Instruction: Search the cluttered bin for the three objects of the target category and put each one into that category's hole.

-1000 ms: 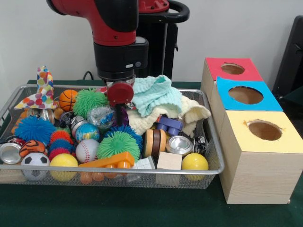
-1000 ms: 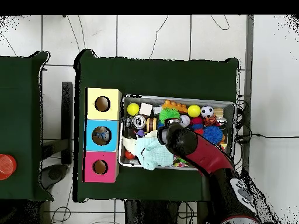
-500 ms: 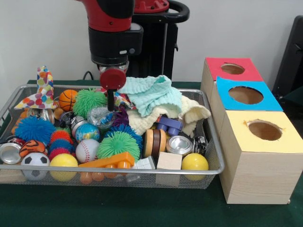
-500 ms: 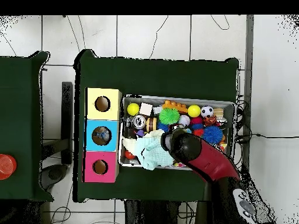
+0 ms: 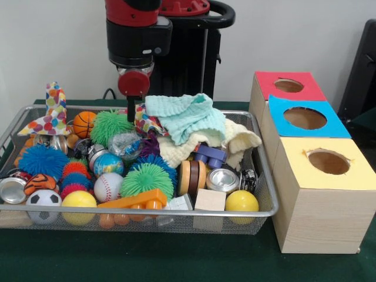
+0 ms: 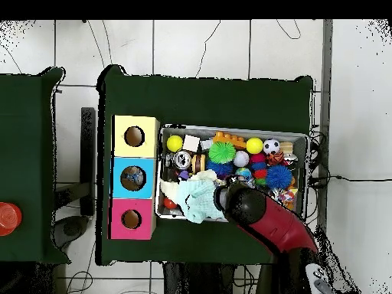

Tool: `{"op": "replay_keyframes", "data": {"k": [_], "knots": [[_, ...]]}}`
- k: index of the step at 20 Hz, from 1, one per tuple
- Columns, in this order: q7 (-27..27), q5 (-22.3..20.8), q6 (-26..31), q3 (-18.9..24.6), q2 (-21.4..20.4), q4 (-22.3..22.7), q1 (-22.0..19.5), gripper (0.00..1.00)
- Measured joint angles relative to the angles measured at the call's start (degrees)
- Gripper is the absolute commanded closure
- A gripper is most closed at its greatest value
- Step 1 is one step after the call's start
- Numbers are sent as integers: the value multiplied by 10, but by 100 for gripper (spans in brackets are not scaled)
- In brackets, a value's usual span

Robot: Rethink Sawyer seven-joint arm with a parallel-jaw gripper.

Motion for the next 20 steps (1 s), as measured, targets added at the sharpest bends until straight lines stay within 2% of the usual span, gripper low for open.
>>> {"op": "replay_keyframes", "data": {"k": [10,20], "knots": [[0,0,-86,-4,53,15,3,100],[0,0,-111,-4,72,20,-4,100]]}}
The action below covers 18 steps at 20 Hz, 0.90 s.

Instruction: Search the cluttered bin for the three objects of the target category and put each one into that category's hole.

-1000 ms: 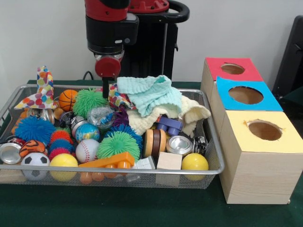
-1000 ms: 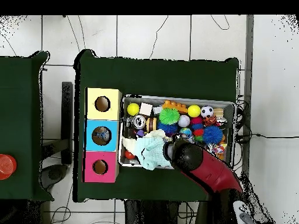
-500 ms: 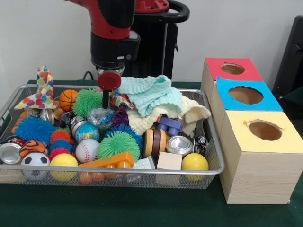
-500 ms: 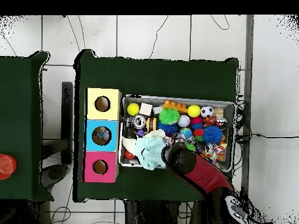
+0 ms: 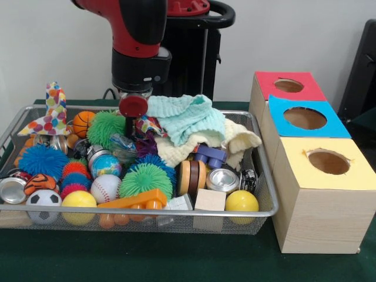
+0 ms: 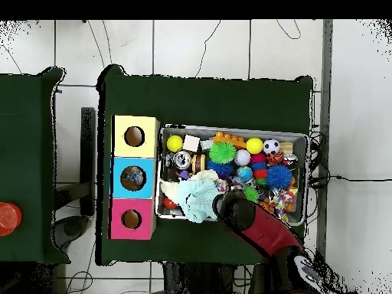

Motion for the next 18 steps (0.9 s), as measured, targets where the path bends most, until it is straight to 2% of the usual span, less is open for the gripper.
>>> {"op": "replay_keyframes", "data": {"k": [5,13,18], "knots": [[0,0,0,0,-2,0,-6,100],[0,0,0,1,-51,3,-31,100],[0,0,0,3,-61,2,-32,100]]}}
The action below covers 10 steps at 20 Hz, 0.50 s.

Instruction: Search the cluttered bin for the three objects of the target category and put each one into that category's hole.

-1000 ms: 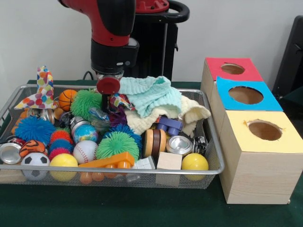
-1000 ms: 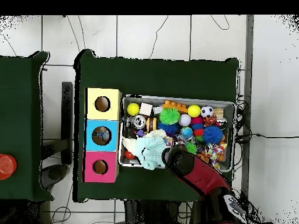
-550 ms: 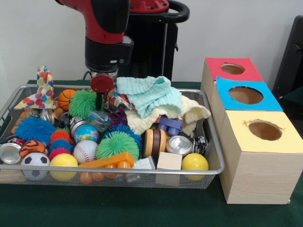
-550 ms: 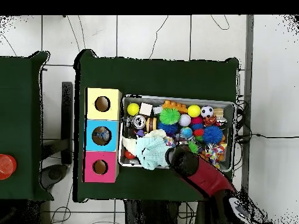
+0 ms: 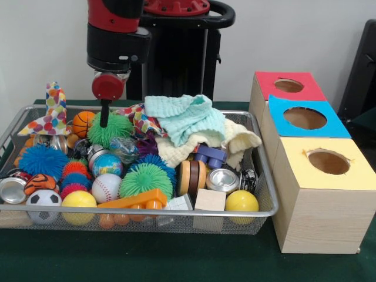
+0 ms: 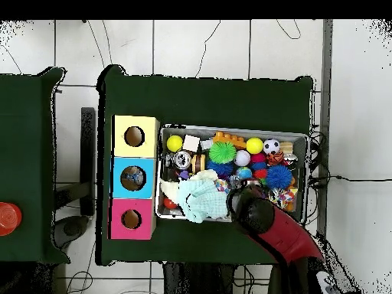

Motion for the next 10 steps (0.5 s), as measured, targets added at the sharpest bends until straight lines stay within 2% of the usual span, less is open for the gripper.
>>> {"op": "replay_keyframes", "data": {"k": [10], "knots": [[0,9,0,13,30,-24,0,100]]}}
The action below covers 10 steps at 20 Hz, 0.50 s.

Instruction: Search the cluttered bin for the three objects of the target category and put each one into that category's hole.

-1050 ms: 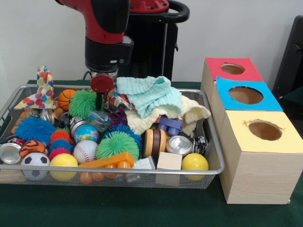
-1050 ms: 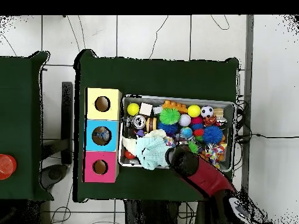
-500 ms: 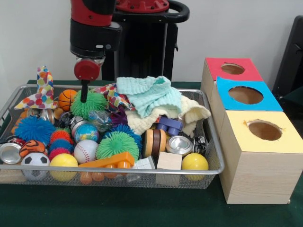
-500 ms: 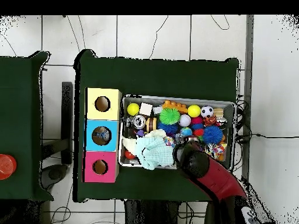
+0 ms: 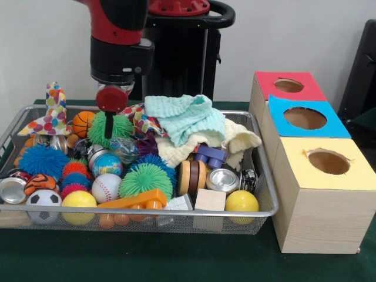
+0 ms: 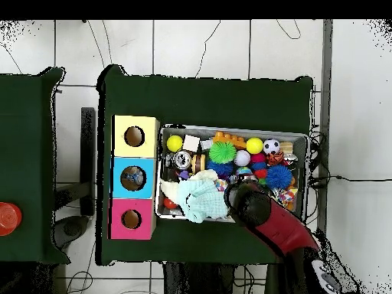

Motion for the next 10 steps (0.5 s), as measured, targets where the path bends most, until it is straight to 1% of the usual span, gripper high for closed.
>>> {"op": "replay_keyframes", "data": {"k": [6,10], "knots": [[0,14,0,3,26,-23,0,100],[0,16,0,6,27,-27,-1,100]]}}
